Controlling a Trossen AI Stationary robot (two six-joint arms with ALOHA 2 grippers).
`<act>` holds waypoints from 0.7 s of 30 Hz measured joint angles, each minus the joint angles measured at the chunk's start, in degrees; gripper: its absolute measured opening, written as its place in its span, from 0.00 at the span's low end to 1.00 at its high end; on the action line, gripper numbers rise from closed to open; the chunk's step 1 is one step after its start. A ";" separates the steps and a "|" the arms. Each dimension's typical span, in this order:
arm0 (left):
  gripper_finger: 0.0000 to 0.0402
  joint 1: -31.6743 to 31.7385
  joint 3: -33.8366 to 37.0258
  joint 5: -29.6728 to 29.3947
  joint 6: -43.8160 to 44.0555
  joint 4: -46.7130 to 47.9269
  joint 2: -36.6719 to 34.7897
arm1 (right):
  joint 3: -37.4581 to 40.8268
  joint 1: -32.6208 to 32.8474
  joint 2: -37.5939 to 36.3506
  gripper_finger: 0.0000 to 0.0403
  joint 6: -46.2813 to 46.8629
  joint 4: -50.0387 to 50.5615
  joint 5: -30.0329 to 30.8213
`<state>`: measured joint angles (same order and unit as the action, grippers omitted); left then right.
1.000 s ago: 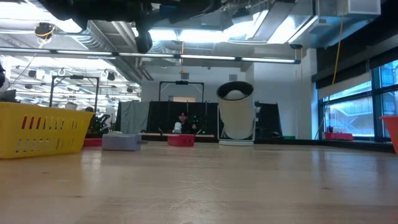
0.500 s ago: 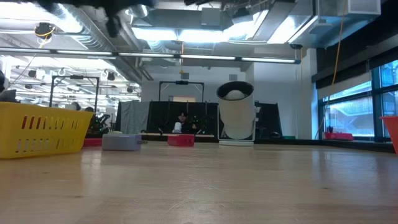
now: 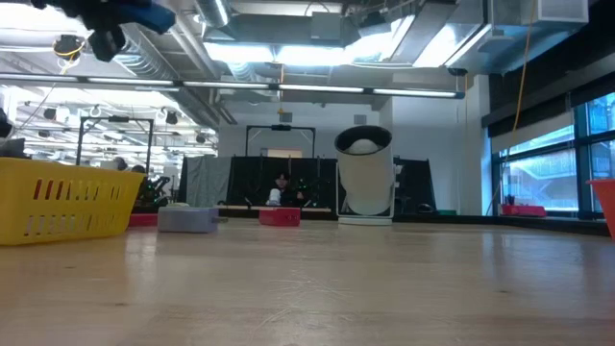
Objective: Pick & Place Office items
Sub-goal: Put the blue digital timer into the yellow bin
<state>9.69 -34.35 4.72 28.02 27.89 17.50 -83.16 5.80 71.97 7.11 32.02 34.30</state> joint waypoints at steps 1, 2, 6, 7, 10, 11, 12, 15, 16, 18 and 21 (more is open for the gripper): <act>0.14 -0.49 0.00 -0.22 -0.57 1.40 -0.48 | 1.36 -0.02 -2.54 0.55 0.27 0.24 0.06; 0.14 -0.92 0.00 -0.46 -1.05 3.30 -0.83 | 2.83 -0.05 -5.00 0.54 0.82 0.05 0.00; 0.14 -2.87 0.46 -0.56 -1.37 9.26 -0.99 | 12.46 0.04 -16.00 0.54 4.06 -1.86 -0.50; 0.14 -3.40 0.76 -0.58 -1.36 10.67 -0.94 | 15.48 0.02 -18.74 0.54 5.03 -2.77 -0.48; 0.14 -5.07 2.70 -0.46 -0.94 11.03 -0.64 | 24.83 0.00 -26.58 0.54 7.73 -7.70 -0.96; 0.14 -5.68 3.57 0.01 -0.91 10.60 -0.68 | 28.07 -0.01 -28.79 0.54 8.21 -10.32 -1.17; 0.14 -6.38 4.48 0.57 -0.89 9.66 -0.66 | 31.02 0.00 -30.60 0.54 8.55 -13.41 -1.96; 0.14 -8.55 7.11 1.78 -0.12 8.11 -0.45 | 38.95 0.02 -35.08 0.54 8.00 -20.73 -5.21; 0.14 -9.32 8.07 2.26 0.55 6.90 -0.28 | 40.72 0.02 -35.93 0.54 7.79 -23.17 -6.24; 0.14 -11.07 9.68 3.58 1.23 4.36 -0.04 | 43.05 0.02 -36.73 0.54 7.44 -25.53 -7.01; 0.14 -14.29 11.83 3.97 1.69 1.23 1.14 | 45.15 0.02 -36.64 0.54 7.46 -25.52 -7.32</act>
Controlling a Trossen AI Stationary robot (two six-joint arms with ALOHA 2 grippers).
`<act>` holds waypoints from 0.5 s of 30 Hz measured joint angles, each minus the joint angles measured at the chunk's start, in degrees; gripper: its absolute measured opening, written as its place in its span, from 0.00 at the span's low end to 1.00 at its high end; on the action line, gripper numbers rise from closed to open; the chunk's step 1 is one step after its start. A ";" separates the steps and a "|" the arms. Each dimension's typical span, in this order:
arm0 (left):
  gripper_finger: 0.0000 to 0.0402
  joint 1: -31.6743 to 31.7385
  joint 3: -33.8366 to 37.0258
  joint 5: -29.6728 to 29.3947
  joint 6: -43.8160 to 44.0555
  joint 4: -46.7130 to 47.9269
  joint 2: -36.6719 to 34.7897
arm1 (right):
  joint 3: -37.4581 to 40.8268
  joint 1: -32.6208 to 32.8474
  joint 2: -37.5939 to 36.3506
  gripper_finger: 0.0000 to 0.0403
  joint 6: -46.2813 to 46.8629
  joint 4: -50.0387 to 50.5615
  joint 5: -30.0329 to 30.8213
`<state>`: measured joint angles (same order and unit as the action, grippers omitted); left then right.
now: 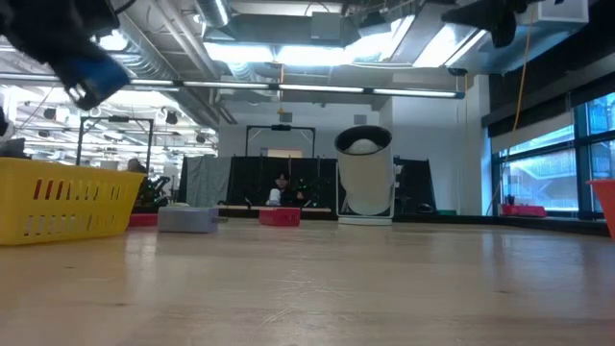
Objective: Pick & Place Office items
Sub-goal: Put the blue digital timer into the yellow bin
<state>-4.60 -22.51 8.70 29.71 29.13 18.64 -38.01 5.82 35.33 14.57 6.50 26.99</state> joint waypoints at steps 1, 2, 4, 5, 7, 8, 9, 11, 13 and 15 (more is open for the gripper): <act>0.14 -1.14 0.83 -0.02 0.13 -0.42 0.60 | 0.52 0.02 0.04 0.54 0.08 -0.06 -0.01; 0.14 -2.26 1.45 0.00 0.36 -1.07 1.28 | 1.04 0.01 0.19 0.54 0.64 -0.40 0.00; 0.14 -4.52 2.26 -0.26 1.67 -1.27 3.10 | 2.29 0.00 0.28 0.54 1.70 -0.38 0.39; 0.14 -5.49 2.50 -0.73 2.57 -1.10 4.25 | 2.73 0.00 0.33 0.54 2.13 -0.26 0.41; 0.14 -7.14 2.55 -2.33 3.83 -0.66 6.81 | 3.28 0.00 0.33 0.54 2.85 -0.86 0.42; 0.14 -7.82 2.55 -3.17 4.11 -0.86 7.98 | 3.45 0.02 0.31 0.54 2.92 -1.47 0.40; 0.14 -8.44 2.55 -3.68 4.52 -1.13 9.11 | 3.60 0.04 0.31 0.54 2.99 -1.77 0.37; 0.14 -9.39 2.55 -4.51 5.75 -1.10 11.46 | 3.73 0.04 0.43 0.54 2.99 -1.83 -0.17; 0.14 -10.16 2.55 -4.76 7.31 -1.14 13.94 | 3.73 0.04 0.90 0.54 2.98 -2.14 -0.95; 0.14 -10.89 2.55 -4.90 8.60 -1.09 16.39 | 3.73 0.04 1.51 0.54 2.99 -2.25 -1.12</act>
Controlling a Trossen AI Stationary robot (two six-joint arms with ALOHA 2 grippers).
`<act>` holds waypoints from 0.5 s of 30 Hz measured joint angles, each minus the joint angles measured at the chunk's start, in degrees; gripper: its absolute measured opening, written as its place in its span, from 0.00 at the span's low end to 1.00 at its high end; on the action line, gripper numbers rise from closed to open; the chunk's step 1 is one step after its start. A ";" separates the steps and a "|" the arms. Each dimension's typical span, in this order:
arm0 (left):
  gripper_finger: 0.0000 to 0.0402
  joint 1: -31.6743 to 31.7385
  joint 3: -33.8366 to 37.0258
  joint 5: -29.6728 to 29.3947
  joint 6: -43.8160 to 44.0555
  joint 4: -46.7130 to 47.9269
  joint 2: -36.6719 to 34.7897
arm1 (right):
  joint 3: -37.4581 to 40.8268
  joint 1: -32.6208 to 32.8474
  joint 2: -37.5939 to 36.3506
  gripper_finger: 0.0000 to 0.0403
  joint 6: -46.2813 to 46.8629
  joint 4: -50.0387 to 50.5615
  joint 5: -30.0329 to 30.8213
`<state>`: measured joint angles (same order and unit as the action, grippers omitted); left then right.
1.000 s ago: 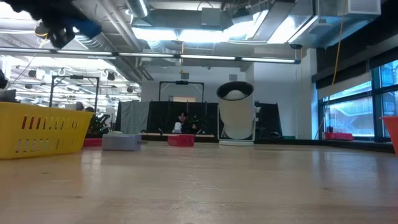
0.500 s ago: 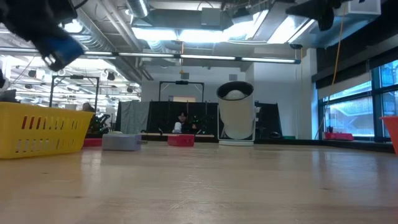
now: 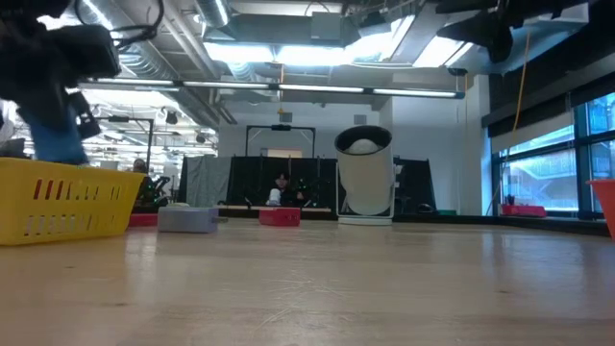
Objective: Pick & Place Office items
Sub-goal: Put the blue digital timer into the yellow bin
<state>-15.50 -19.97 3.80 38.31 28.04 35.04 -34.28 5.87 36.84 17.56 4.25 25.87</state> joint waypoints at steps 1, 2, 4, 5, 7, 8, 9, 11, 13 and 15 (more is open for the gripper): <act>0.14 -0.36 0.00 -0.41 0.32 -0.17 1.37 | 0.00 0.00 0.34 0.54 -0.02 0.00 0.02; 0.14 -0.72 0.00 -0.99 0.57 -0.54 2.68 | 0.00 0.00 0.64 0.54 -0.14 0.04 0.04; 0.14 -1.32 0.00 -1.39 0.86 -1.84 5.10 | 0.00 0.00 1.27 0.54 -0.25 -0.04 0.02; 0.14 -1.59 0.00 -1.33 0.84 -2.88 6.18 | 0.00 0.00 1.53 0.54 -0.44 -0.03 0.02; 0.15 -2.11 0.00 -1.07 0.57 -5.29 7.82 | 0.00 0.00 1.94 0.54 -0.61 -0.07 0.02; 0.15 -2.25 0.00 -0.89 0.54 -6.39 8.34 | 0.00 0.00 2.11 0.54 -0.64 -0.26 0.02; 0.16 -2.45 0.00 -0.88 0.54 -7.25 8.64 | 0.00 0.00 2.25 0.54 -0.84 -0.33 0.02; 0.19 -2.50 -0.07 -0.84 0.45 -8.35 8.71 | 0.00 0.00 2.43 0.54 -1.46 -0.78 0.00; 0.23 -2.50 -0.74 -0.66 0.13 -8.11 8.65 | 0.00 0.00 2.51 0.54 -1.51 -1.11 -0.53; 0.27 -2.50 -1.75 0.21 0.06 -8.21 8.56 | 0.00 0.00 2.53 0.54 -1.90 -1.73 -1.51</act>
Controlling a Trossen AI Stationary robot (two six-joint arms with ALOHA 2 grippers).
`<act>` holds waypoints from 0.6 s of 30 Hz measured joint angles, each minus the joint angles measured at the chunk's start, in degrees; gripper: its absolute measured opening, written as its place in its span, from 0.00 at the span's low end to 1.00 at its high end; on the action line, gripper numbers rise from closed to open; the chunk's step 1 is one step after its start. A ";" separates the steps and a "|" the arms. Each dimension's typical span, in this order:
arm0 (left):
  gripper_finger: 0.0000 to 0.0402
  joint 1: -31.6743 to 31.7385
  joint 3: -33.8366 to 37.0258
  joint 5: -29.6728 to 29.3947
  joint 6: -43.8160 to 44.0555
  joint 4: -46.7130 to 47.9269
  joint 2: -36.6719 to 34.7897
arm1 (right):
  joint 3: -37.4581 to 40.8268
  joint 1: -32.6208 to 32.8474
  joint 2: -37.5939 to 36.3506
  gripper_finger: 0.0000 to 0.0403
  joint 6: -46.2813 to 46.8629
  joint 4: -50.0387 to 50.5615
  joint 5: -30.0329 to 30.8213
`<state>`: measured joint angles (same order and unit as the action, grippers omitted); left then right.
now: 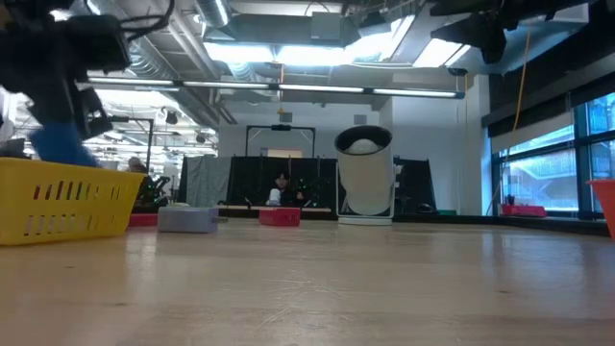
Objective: Pick & Place Office items
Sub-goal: Put the blue digital timer into the yellow bin, then put the violet charger adapter into the orange bin
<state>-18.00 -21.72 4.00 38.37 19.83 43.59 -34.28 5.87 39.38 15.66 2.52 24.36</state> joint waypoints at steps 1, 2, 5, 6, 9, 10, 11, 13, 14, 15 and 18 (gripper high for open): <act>0.29 0.00 -0.50 0.23 -0.05 0.01 0.00 | 0.00 0.00 -0.02 0.54 -0.11 -0.21 -0.35; 0.32 0.00 -0.92 0.26 -0.10 0.20 0.00 | 0.00 0.00 -0.02 0.54 -0.26 -0.17 -0.75; 0.38 0.00 -2.04 0.18 -0.32 1.78 0.00 | 0.00 0.00 0.00 0.54 -0.56 -0.17 -1.04; 0.40 0.02 -2.24 0.20 -0.57 2.26 0.00 | 0.00 0.02 0.00 0.54 -0.75 -0.15 -1.05; 0.45 0.04 -2.35 -0.26 -1.22 3.50 0.02 | 0.00 0.02 0.00 0.54 -1.14 -0.17 -1.29; 0.47 0.09 -2.35 -0.94 -1.97 3.34 0.02 | 0.00 0.02 0.00 0.54 -1.15 -0.18 -1.30; 0.48 0.09 -2.35 -2.03 -2.90 3.06 0.02 | 0.00 0.01 0.00 0.54 -1.25 -0.19 -1.31; 0.48 0.14 -2.35 -5.60 -5.72 2.35 0.02 | 0.00 0.02 0.00 0.54 -1.33 -0.34 -1.31; 0.49 0.29 -2.38 -7.82 -7.07 2.19 0.02 | 0.00 0.02 0.00 0.54 -1.36 -0.45 -1.31; 0.49 0.64 -2.40 -10.41 -8.38 2.21 0.06 | 0.00 0.00 0.00 0.54 -1.36 -0.50 -1.31; 0.49 2.86 -2.44 -16.18 -13.19 2.10 1.23 | 0.00 0.00 0.00 0.54 -1.36 -0.47 -1.31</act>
<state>-15.14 -24.16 -12.18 25.18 21.93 44.82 -34.28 5.87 39.38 14.31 2.04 23.05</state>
